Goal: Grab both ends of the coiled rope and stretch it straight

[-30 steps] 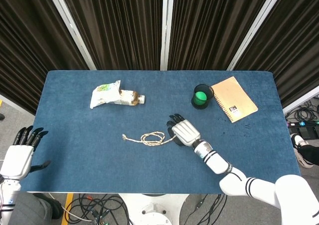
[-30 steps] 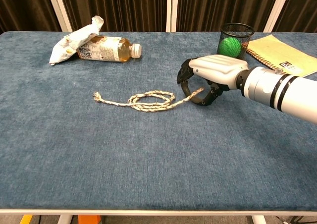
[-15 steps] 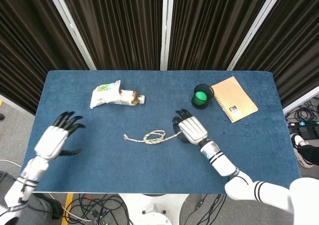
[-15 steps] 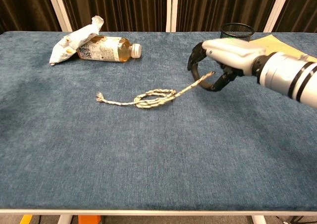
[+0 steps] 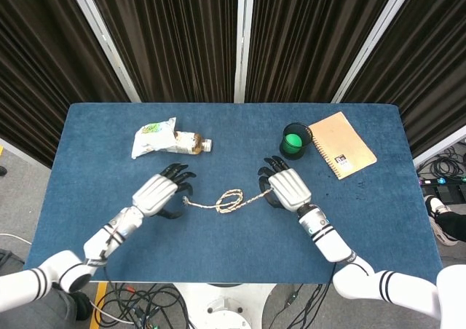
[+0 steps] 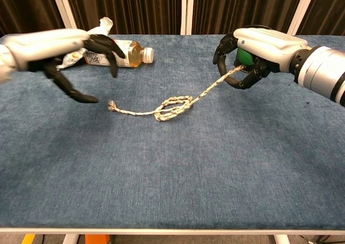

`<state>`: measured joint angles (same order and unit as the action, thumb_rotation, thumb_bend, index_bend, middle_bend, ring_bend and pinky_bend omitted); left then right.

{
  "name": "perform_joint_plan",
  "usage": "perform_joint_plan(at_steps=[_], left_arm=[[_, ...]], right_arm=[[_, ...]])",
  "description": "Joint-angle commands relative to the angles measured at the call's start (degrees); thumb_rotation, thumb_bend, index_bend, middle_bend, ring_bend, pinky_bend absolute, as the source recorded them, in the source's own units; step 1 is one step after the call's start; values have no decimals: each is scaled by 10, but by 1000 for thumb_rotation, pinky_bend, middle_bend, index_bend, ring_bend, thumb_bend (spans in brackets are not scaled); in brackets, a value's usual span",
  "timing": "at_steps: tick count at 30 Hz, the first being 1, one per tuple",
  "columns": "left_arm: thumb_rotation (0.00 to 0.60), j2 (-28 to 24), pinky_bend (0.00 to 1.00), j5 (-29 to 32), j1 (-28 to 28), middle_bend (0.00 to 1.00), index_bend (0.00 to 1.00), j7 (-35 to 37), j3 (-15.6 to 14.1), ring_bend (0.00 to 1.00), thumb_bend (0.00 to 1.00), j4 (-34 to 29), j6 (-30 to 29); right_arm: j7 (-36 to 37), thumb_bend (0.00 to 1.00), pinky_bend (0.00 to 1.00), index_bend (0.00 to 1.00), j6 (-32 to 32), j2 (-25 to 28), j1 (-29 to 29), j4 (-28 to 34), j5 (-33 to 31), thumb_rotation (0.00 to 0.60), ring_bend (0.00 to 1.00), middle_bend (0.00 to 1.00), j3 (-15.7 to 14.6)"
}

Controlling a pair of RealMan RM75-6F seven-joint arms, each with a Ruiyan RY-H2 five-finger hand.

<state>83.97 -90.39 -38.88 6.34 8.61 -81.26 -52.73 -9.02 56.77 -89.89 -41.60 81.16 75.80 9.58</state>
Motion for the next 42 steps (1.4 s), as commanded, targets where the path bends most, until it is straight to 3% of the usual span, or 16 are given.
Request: perform_joint_plan(at_steps=[1,6,14,42], left_arm=[[600,35,27,26,-25,149,426,-33,6,7,167,36,26],[600,67,27,56,-39,153,463,-81,1,7,174,74,48],[600,98,27,93,-44,155,483,-99,-4,7,191,104,54],[600,120,27,126,-69,156,552,-134,-23,7,340,117,69]], right_arm=[[-3,667,68,741,1,0,1,1,-2,600,87,287,0],[-9,667,63,740,0,0,2,4,-6,600,87,287,-1],[-7,667,60,741,-1,-3,3,0,-9,600,87,287,-2],[17,667,56,741,-6,-10,7,-20,-6,600,87,287,-5]])
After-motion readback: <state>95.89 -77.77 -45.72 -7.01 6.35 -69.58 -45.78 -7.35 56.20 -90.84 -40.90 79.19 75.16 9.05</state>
